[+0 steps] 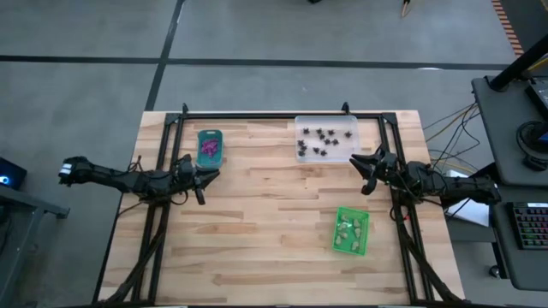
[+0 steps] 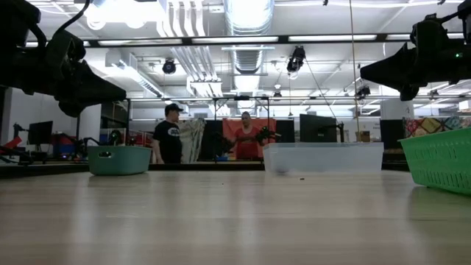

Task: Sort Halloween decoration
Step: Return to Home Position

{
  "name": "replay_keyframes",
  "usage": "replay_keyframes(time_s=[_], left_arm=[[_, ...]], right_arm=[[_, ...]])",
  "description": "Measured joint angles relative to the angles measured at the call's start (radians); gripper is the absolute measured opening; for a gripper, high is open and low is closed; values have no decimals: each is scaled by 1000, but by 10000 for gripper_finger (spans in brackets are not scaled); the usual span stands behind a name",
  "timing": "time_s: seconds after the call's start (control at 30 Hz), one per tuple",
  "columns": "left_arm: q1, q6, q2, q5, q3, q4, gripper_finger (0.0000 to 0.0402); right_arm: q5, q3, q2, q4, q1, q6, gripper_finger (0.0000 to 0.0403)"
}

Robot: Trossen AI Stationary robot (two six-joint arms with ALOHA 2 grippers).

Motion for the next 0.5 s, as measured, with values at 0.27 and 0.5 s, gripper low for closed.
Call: replay_keyframes(time_s=[0.27, 0.5], left_arm=[[0, 0, 0, 0, 0, 0, 37], [0, 0, 0, 0, 0, 0, 37]], right_arm=[[0, 0, 0, 0, 0, 0, 70], [0, 0, 0, 0, 0, 0, 81]])
